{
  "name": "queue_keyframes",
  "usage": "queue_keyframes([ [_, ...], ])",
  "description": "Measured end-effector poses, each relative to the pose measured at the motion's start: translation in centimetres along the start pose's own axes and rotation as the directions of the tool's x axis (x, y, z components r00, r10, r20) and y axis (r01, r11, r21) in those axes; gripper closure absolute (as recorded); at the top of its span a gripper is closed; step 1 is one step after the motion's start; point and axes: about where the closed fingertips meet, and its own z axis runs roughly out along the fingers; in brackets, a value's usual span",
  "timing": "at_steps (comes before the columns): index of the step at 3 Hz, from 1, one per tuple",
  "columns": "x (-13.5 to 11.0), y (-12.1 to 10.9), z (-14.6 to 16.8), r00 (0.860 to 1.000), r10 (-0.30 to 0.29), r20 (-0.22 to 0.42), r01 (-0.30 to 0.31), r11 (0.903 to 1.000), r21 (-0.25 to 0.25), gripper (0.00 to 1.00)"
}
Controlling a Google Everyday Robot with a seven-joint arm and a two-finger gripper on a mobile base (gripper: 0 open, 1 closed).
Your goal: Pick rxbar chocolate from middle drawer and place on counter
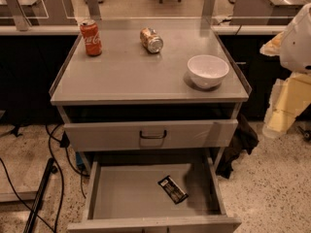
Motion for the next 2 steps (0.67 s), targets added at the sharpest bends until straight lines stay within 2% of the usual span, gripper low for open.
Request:
queue_keyframes([
  [1, 0.00, 0.00, 0.00, 1.000, 0.000, 0.000, 0.000, 1.0000, 0.000, 0.00],
  [2, 0.00, 0.00, 0.01, 1.000, 0.000, 0.000, 0.000, 1.0000, 0.000, 0.19],
])
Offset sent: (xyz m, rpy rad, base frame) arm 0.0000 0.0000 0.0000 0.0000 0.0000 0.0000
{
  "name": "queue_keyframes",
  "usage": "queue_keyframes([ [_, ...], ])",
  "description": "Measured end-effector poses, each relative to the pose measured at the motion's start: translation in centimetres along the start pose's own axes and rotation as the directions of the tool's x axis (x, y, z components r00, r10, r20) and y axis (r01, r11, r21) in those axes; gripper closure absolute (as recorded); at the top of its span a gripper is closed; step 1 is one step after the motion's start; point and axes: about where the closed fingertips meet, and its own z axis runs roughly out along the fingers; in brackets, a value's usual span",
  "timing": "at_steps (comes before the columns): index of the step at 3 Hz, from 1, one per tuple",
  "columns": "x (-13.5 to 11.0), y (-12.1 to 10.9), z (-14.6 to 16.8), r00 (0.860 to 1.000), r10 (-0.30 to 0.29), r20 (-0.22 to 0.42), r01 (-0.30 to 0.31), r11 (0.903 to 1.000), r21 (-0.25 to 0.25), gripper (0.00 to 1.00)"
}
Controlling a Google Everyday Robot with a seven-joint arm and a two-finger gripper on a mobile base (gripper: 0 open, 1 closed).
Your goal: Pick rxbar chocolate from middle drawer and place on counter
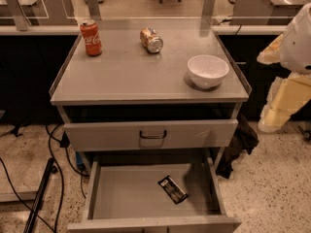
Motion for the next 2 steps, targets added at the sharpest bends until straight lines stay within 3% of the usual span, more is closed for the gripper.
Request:
queue_keyframes([
  [2, -1.1, 0.2, 5.0, 0.996, 0.045, 0.073, -0.046, 0.9988, 0.016, 0.65],
])
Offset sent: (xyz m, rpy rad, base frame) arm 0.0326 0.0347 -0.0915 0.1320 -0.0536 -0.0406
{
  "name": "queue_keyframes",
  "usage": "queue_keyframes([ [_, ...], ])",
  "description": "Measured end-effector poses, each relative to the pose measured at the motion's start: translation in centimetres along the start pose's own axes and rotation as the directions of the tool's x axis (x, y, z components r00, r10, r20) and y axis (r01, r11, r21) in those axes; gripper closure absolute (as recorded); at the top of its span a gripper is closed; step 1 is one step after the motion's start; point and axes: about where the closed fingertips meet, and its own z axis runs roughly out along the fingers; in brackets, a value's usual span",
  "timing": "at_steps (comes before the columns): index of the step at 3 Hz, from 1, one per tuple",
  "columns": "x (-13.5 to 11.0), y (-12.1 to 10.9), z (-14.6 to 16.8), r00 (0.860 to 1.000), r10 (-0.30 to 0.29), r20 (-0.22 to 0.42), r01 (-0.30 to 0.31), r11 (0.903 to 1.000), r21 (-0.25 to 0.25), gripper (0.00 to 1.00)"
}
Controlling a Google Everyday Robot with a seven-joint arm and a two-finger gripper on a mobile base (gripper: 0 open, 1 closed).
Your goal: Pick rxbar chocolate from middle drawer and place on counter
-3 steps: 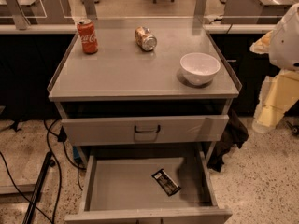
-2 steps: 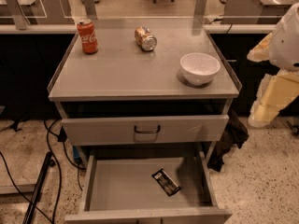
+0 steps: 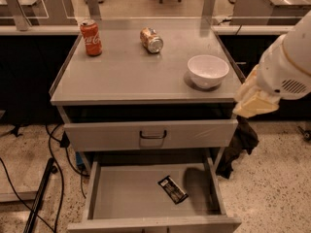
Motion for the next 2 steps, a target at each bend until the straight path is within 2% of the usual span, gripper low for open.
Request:
queue_keyframes([
  [1, -0.9, 0.6, 4.3, 0.999, 0.009, 0.035, -0.009, 0.9999, 0.006, 0.88],
  [2, -2.0, 1.3, 8.8, 0.997, -0.008, 0.076, 0.005, 0.9991, 0.042, 1.00],
])
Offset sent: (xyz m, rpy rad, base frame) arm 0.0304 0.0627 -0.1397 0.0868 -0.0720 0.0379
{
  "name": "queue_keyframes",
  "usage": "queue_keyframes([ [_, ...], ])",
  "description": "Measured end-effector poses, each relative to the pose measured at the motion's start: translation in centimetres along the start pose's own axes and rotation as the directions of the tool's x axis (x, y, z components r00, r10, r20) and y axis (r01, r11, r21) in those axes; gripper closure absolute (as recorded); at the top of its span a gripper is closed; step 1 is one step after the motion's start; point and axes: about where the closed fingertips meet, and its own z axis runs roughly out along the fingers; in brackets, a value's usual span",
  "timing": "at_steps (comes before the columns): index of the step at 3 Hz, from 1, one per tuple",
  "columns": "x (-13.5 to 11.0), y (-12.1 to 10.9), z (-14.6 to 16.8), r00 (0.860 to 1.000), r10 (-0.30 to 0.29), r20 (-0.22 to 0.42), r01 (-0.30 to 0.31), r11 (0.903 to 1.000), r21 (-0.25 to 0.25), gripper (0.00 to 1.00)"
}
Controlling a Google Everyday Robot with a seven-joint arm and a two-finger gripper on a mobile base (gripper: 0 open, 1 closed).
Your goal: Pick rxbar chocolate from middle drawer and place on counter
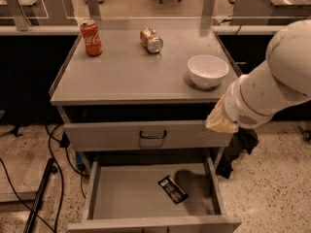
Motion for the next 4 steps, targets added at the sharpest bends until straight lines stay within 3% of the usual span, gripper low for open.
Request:
queue_keyframes([
  [2, 0.9, 0.7, 1.8, 1.000, -0.005, -0.017, 0.005, 1.0000, -0.001, 1.00],
  [4, 4.6, 3.9, 10.5, 0.994, 0.107, 0.007, -0.106, 0.9939, -0.030, 1.00],
])
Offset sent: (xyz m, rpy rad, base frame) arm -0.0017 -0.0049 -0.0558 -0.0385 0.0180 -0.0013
